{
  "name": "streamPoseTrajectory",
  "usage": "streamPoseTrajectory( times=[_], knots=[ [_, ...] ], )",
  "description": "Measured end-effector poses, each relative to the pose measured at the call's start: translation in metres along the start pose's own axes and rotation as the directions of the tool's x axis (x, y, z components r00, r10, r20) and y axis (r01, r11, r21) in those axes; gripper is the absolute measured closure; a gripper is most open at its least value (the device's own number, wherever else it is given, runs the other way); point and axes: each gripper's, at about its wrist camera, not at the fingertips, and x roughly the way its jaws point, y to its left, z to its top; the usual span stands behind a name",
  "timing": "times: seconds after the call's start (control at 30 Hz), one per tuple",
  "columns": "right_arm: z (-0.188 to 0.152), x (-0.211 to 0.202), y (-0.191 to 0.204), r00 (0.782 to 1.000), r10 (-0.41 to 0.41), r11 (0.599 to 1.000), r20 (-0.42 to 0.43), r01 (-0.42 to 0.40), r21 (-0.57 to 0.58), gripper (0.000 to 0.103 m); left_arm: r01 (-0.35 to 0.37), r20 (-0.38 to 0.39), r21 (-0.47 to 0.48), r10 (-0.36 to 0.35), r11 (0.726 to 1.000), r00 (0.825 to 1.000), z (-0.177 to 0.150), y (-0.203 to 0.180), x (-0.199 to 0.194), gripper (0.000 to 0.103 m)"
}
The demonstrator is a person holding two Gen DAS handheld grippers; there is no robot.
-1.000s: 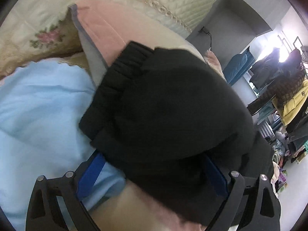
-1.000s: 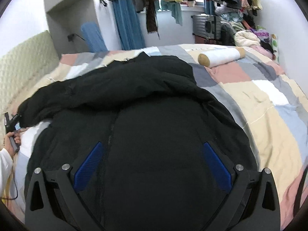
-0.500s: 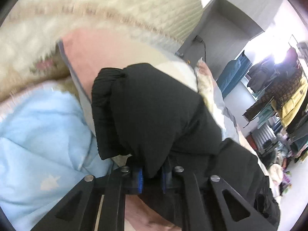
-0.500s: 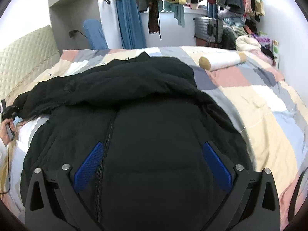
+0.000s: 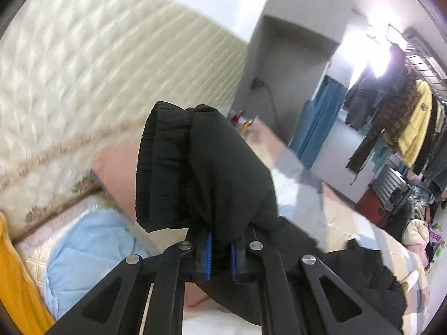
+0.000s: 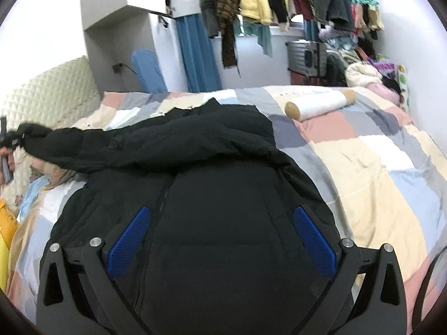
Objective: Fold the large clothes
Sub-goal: 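Fold the held sleeve across the jacket body with the left gripper and release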
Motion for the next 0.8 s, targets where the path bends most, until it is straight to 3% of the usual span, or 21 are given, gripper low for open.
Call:
streamPoseTrajectory(
  times=[0.27,0.47,0.73,0.8],
  knots=[
    [-0.001,-0.015,-0.015,0.998,0.04,0.998,0.049,-0.038,-0.043,0.001,0.021,0.038,0.14,-0.026,0.99,0.999,0.023,-0.125,-0.076,0.096],
    [0.009,-0.016,-0.035,0.996,0.049,0.994,0.073,-0.042,-0.101,0.001,0.025,0.034,0.172,-0.032,0.985,0.999,0.027,-0.221,-0.113,0.096],
    [0.006,-0.016,-0.071,0.994,0.055,0.997,0.092,-0.05,-0.058,0.0,0.168,-0.025,0.257,-0.167,0.952,0.986,0.008,-0.347,-0.145,0.096],
    [0.003,-0.017,-0.086,0.995,0.053,0.999,0.081,-0.052,-0.015,0.0,0.202,-0.044,0.302,-0.198,0.932,0.979,-0.004,-0.38,-0.151,0.096]
  ],
)
